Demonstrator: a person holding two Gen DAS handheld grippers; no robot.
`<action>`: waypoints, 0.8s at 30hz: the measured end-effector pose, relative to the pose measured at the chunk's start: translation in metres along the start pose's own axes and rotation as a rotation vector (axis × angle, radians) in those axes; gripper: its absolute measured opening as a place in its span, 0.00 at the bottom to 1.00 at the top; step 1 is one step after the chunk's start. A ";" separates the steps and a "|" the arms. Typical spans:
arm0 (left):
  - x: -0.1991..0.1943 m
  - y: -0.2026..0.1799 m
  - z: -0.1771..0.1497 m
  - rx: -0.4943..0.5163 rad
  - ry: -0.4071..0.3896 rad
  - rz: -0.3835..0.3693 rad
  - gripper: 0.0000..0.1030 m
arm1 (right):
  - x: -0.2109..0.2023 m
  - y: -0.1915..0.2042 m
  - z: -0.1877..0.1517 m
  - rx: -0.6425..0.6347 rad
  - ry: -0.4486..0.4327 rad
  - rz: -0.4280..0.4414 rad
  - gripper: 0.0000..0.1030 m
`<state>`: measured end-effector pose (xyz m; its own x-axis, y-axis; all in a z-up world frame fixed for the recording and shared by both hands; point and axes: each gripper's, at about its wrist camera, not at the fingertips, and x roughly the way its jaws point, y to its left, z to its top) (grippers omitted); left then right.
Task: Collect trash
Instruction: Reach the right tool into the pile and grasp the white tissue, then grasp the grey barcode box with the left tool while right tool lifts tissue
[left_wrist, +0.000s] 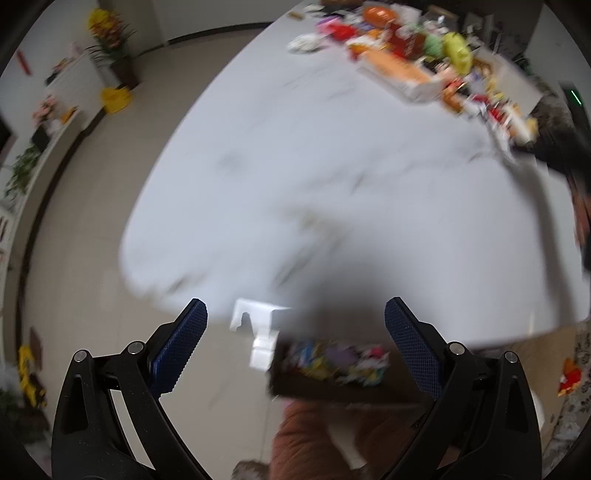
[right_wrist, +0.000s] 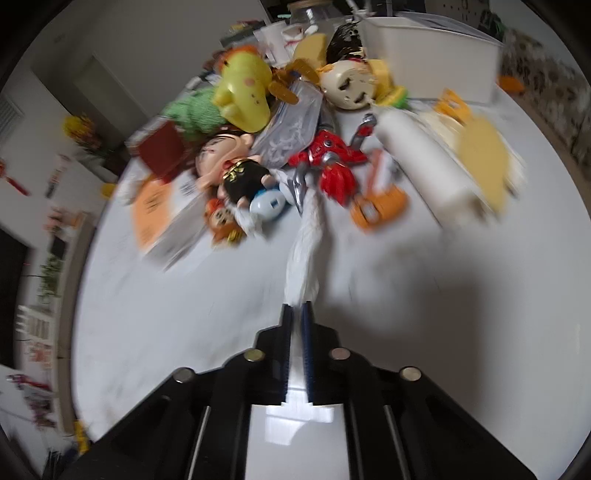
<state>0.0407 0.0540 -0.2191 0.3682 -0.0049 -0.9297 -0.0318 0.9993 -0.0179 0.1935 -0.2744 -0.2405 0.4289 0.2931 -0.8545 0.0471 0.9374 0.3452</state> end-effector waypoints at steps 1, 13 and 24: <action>0.003 -0.008 0.012 0.005 -0.011 -0.021 0.92 | -0.010 -0.003 -0.010 0.000 -0.001 0.018 0.00; 0.028 -0.117 0.120 0.056 -0.075 -0.130 0.92 | -0.039 -0.038 -0.023 0.079 -0.083 0.093 0.46; 0.024 -0.037 0.069 -0.115 0.003 -0.090 0.92 | 0.070 -0.002 0.078 0.050 0.000 -0.104 0.26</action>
<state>0.1142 0.0197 -0.2152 0.3714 -0.0944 -0.9237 -0.1055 0.9841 -0.1430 0.2942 -0.2704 -0.2708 0.4194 0.1943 -0.8868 0.1365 0.9522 0.2732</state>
